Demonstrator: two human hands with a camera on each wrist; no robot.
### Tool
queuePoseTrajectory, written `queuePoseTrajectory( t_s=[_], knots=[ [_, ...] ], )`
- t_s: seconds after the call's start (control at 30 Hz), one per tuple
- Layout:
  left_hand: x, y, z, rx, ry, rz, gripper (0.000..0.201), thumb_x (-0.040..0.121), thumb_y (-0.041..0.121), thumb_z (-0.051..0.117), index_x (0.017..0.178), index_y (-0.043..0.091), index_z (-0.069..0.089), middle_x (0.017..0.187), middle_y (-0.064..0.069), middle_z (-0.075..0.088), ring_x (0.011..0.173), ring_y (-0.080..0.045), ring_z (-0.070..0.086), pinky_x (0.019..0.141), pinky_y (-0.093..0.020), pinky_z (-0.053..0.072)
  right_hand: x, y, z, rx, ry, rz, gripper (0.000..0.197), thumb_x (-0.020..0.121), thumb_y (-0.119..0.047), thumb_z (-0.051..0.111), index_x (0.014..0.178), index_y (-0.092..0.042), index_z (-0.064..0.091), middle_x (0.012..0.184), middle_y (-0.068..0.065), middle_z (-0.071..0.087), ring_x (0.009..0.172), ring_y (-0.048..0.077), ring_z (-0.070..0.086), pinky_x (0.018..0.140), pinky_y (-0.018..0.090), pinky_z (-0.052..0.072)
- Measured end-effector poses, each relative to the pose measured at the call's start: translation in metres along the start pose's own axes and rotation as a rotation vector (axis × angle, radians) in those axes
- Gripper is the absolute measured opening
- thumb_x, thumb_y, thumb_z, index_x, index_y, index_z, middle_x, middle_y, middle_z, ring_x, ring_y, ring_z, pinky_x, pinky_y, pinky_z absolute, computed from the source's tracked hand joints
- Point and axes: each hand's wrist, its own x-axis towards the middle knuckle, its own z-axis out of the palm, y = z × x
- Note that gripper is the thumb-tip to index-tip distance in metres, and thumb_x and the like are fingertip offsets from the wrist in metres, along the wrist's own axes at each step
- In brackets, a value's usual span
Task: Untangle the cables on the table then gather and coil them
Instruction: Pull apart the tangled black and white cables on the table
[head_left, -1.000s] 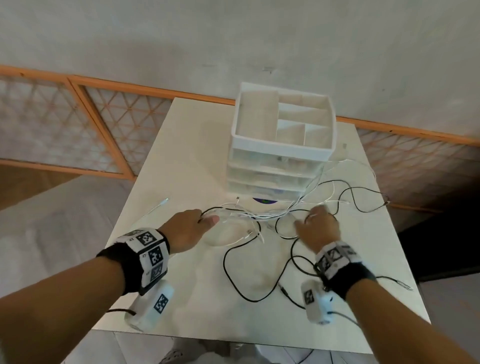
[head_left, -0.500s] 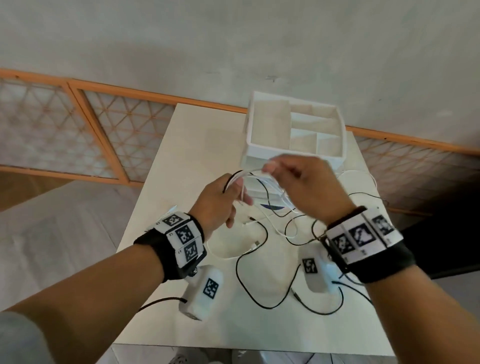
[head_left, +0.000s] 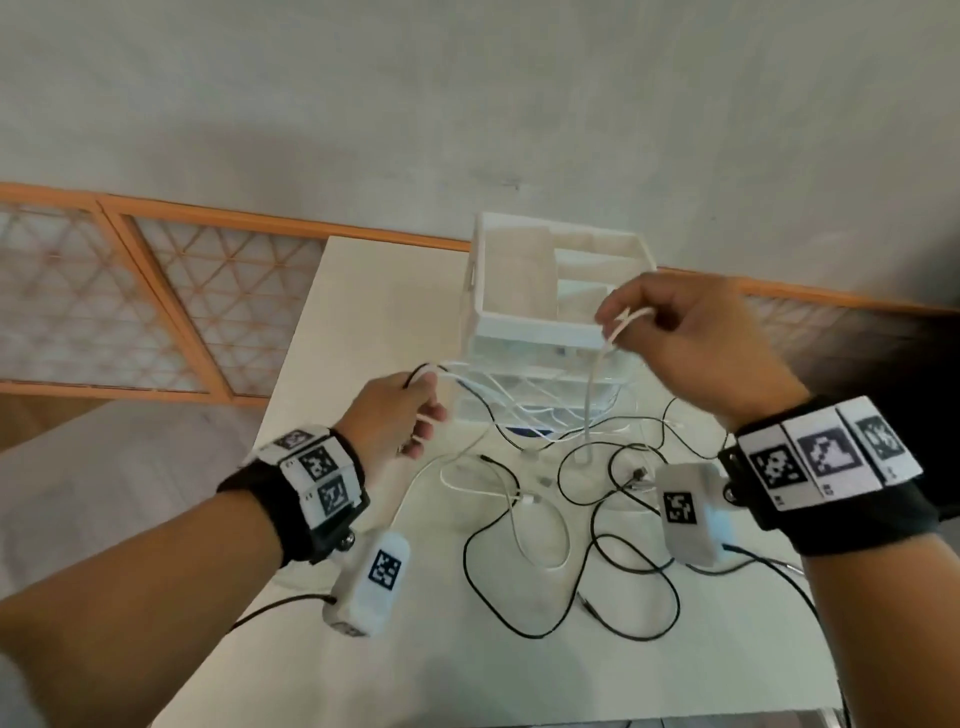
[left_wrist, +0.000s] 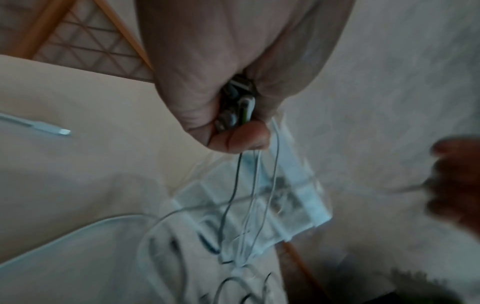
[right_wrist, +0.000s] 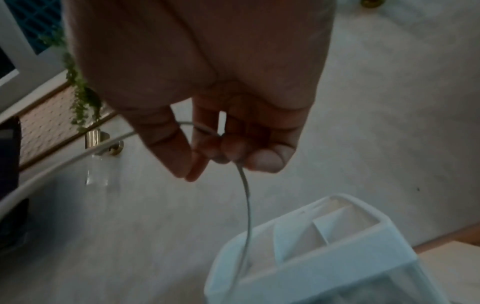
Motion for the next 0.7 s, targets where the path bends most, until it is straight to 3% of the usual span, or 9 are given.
queuePoseTrajectory(
  t_s=[0.07,0.13,0.2,0.3,0.37,0.47,0.6,0.7],
  knots=[
    [-0.004,0.025,0.008,-0.05,-0.007,0.055,0.02,0.104,0.027,0.046,0.092,0.016,0.059,0.101,-0.009,0.07,0.06,-0.017,0.053,0.045,-0.024,0.036,-0.004,0.004,0.003,0.043,-0.056,0.019,0.021,0.083,-0.01,0.07,0.076,-0.03,0.076,0.062,0.0,0.066,0.053,0.025,0.051,0.054,0.025,0.039],
    [-0.007,0.043,0.022,-0.043,-0.096,0.136,0.02,0.104,0.031,0.045,0.099,0.018,0.06,0.117,-0.006,0.07,0.059,-0.016,0.056,0.043,-0.024,0.035,-0.005,0.002,0.006,0.128,-0.058,-0.029,0.019,0.081,-0.01,0.068,0.075,-0.027,0.075,0.072,0.001,0.069,0.065,0.031,0.058,0.062,0.027,0.044],
    [-0.01,0.049,0.042,0.038,-0.214,0.178,0.025,0.104,0.036,0.043,0.11,0.019,0.059,0.107,-0.005,0.074,0.052,-0.016,0.052,0.041,-0.024,0.033,-0.003,-0.001,0.01,0.127,-0.072,-0.094,0.022,0.081,-0.004,0.068,0.08,-0.025,0.075,0.081,-0.002,0.067,0.068,0.018,0.057,0.067,0.018,0.044],
    [-0.006,0.03,0.062,0.275,-0.318,0.176,0.025,0.105,0.036,0.039,0.093,0.019,0.053,0.077,-0.012,0.064,0.046,-0.016,0.041,0.038,-0.023,0.029,0.009,0.009,0.002,0.21,0.013,-0.092,0.028,0.08,0.001,0.064,0.079,-0.025,0.075,0.085,-0.007,0.062,0.067,0.014,0.054,0.066,0.02,0.043],
    [-0.001,0.009,0.055,0.409,-0.301,0.1,0.025,0.105,0.033,0.039,0.094,0.015,0.052,0.071,-0.011,0.055,0.046,-0.016,0.037,0.037,-0.021,0.027,0.014,0.024,-0.016,0.22,0.092,-0.072,0.029,0.073,-0.003,0.058,0.074,-0.028,0.073,0.089,-0.003,0.06,0.071,0.013,0.055,0.065,0.018,0.043],
    [0.005,-0.014,0.036,0.344,-0.243,-0.001,0.033,0.105,0.032,0.042,0.119,0.003,0.053,0.081,-0.01,0.064,0.044,-0.013,0.038,0.035,-0.019,0.026,0.009,0.052,-0.04,0.129,0.025,-0.063,0.031,0.064,-0.004,0.055,0.074,-0.027,0.073,0.091,0.001,0.057,0.076,-0.005,0.054,0.068,0.006,0.041],
    [0.01,0.001,0.049,0.142,0.001,0.088,0.031,0.105,0.03,0.042,0.122,0.009,0.057,0.1,-0.006,0.071,0.048,-0.012,0.046,0.037,-0.023,0.033,-0.006,0.07,-0.029,0.193,-0.26,-0.065,0.025,0.066,-0.014,0.064,0.086,-0.01,0.077,0.099,0.002,0.062,0.09,0.007,0.063,0.082,0.012,0.048],
    [0.01,0.035,0.078,-0.089,0.041,0.121,0.029,0.105,0.032,0.041,0.115,0.011,0.058,0.106,-0.006,0.074,0.048,-0.014,0.049,0.041,-0.024,0.036,-0.01,0.069,-0.002,0.105,-0.281,-0.19,0.018,0.079,-0.003,0.061,0.086,-0.006,0.078,0.097,0.001,0.068,0.085,0.007,0.067,0.079,0.014,0.051]
  ],
)
